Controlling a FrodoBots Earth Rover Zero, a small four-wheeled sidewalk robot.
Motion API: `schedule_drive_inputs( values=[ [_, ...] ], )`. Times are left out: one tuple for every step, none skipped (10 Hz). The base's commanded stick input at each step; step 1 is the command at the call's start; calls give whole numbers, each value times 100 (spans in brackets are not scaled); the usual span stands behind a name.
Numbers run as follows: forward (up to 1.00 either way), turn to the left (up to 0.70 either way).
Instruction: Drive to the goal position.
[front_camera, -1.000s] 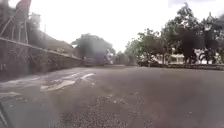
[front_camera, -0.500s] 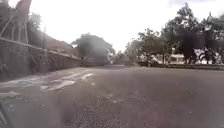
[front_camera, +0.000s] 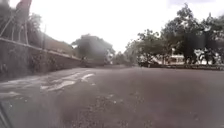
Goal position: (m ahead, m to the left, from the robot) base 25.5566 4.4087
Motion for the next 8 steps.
schedule_drive_inputs(
  values=[
    [100,0],
    [100,0],
    [100,0],
    [100,0],
    [100,0],
    [100,0],
    [100,0],
    [100,0]
  ],
)
